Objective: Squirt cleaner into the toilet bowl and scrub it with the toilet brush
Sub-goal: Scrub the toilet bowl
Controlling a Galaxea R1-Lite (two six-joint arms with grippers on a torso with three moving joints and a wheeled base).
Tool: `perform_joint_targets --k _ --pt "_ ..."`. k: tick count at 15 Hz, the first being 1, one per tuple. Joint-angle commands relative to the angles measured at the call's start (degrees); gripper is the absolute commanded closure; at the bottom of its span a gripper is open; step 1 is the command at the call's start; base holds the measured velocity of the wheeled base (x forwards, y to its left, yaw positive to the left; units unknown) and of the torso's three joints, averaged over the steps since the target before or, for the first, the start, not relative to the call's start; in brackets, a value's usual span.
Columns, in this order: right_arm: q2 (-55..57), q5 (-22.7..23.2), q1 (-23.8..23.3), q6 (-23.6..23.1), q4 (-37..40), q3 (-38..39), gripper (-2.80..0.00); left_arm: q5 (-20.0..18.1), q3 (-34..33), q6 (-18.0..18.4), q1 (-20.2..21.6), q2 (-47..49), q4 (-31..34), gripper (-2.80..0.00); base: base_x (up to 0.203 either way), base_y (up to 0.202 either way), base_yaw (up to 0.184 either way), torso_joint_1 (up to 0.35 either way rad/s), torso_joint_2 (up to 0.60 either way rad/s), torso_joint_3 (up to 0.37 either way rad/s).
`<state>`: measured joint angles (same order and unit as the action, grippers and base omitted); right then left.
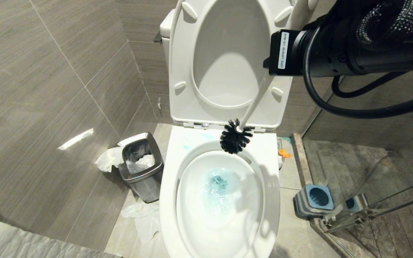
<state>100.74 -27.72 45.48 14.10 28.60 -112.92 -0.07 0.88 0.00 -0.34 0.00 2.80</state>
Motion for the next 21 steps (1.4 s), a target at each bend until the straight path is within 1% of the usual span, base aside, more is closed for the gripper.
perform_joint_targets --k 1,5,7,9,11,12,13,16,17,18,20,21 --pt "0.42 -0.05 0.04 0.13 0.76 0.07 0.00 -0.01 0.00 0.00 -0.01 0.09 0.01 0.00 0.000 0.000 0.000 0.000 0.00 0.000" --pt "-0.39 -0.14 1.21 -0.99 1.01 -0.38 0.00 -0.01 0.00 0.00 -0.01 0.09 0.01 0.00 0.000 0.000 0.000 0.000 0.00 0.000" --pt "-0.96 -0.38 1.52 -0.85 1.02 1.07 0.00 -0.01 0.00 0.00 -0.01 0.09 0.01 0.00 0.000 0.000 0.000 0.000 0.00 0.000" --pt "-0.72 -0.93 2.39 2.60 0.90 6.69 0.00 -0.01 0.00 0.00 -0.01 0.09 0.01 0.00 0.000 0.000 0.000 0.000 0.00 0.000" --pt "1.28 -1.82 3.25 7.15 0.43 13.22 0.00 -0.01 0.00 0.00 -0.01 0.09 0.01 0.00 0.000 0.000 0.000 0.000 0.00 0.000" --pt "2.28 -2.07 3.39 8.04 0.34 13.92 0.00 0.07 0.00 0.00 -0.01 0.09 0.01 0.00 0.000 0.000 0.000 0.000 0.00 0.000" --pt "2.61 -2.16 3.44 8.17 0.37 12.32 0.00 -0.01 0.00 0.00 -0.01 0.09 0.01 0.00 0.000 0.000 0.000 0.000 0.00 0.000" --pt "3.44 -2.31 3.45 6.54 1.62 -0.35 0.00 -0.01 0.00 0.00 -0.01 0.09 0.01 0.00 0.000 0.000 0.000 0.000 0.00 0.000" --pt "3.46 -2.35 3.48 6.47 1.87 -1.42 0.00 -0.01 0.00 0.00 -0.01 0.09 0.01 0.00 0.000 0.000 0.000 0.000 0.00 0.000" --pt "3.47 -2.40 3.57 6.82 1.99 -0.22 0.00 -0.01 0.00 0.00 -0.01 0.09 0.01 0.00 0.000 0.000 0.000 0.000 0.00 0.000" --pt "3.52 -2.50 4.03 7.53 1.79 6.91 0.00 -0.01 0.00 0.00 -0.01 0.09 0.01 0.00 0.000 0.000 0.000 0.000 0.00 0.000" --pt "3.72 -2.50 4.09 7.57 1.75 7.98 0.00 -0.01 0.00 0.00 -0.01 0.09 0.01 0.00 0.000 0.000 0.000 0.000 0.00 0.000"
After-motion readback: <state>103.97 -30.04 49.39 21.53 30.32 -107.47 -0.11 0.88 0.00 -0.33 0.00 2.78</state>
